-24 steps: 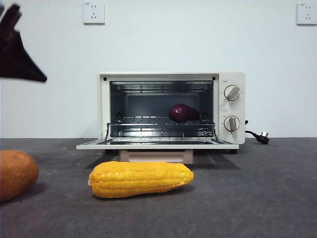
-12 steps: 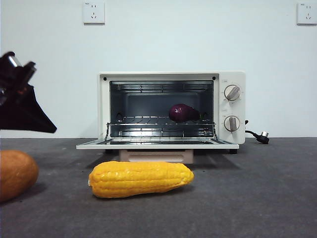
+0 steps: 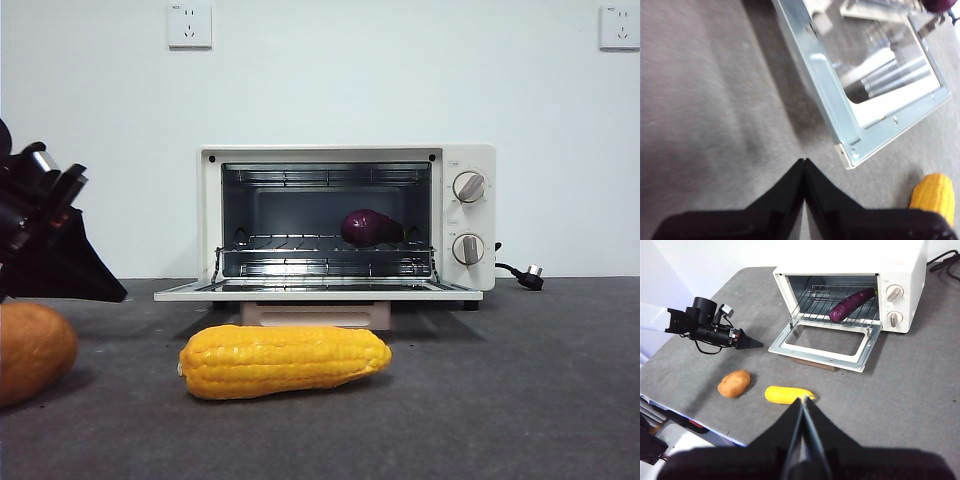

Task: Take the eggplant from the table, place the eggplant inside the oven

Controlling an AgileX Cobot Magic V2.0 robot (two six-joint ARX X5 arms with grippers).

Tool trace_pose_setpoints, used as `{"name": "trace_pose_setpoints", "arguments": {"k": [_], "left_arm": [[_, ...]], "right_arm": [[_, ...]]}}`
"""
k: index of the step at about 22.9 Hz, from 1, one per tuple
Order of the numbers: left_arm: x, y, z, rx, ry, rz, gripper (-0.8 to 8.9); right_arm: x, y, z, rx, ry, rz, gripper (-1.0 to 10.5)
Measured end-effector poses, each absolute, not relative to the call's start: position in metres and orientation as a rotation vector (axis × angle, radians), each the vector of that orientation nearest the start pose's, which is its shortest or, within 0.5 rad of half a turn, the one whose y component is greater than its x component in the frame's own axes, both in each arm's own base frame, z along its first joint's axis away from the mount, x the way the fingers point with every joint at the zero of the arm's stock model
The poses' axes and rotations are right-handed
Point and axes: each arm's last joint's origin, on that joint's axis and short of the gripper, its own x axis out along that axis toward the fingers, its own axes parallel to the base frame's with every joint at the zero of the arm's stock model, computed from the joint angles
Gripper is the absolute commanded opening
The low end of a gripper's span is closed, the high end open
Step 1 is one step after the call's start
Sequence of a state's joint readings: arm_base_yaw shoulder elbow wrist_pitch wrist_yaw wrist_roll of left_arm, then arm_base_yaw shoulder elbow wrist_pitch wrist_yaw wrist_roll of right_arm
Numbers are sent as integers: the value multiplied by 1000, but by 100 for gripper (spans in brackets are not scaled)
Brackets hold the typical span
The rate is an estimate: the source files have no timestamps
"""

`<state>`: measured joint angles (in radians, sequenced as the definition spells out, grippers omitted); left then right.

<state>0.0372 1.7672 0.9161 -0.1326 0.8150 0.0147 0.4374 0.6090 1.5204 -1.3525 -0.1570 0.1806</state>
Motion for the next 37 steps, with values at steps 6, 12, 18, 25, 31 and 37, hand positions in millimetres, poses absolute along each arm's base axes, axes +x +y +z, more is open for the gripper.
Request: {"name": "trace_pose_setpoints", "arguments": {"k": [6,12,18,25,31,37], "left_arm": [[330,-26,141,-369,899,-771,-7],[332,-36,137,-340,904,-761,-7],[333,-36,135,-334,906,-749,-8],[335,-37,137,-339,873,-785,-8],[336,-37,137,-364,869,-800,-8],[339,-36,139,-393,835,-819,-8]], "right_arm": [[-8,1,444,119,497,540,-11],[-8,1,444,127,499,538,-11],[-8,1,444,131,501,537,-11],[-8,1,444,134,501,536,-11],[-8,1,444,132,500,527,-11],[-8,1,444,132,499,524,-11]]}}
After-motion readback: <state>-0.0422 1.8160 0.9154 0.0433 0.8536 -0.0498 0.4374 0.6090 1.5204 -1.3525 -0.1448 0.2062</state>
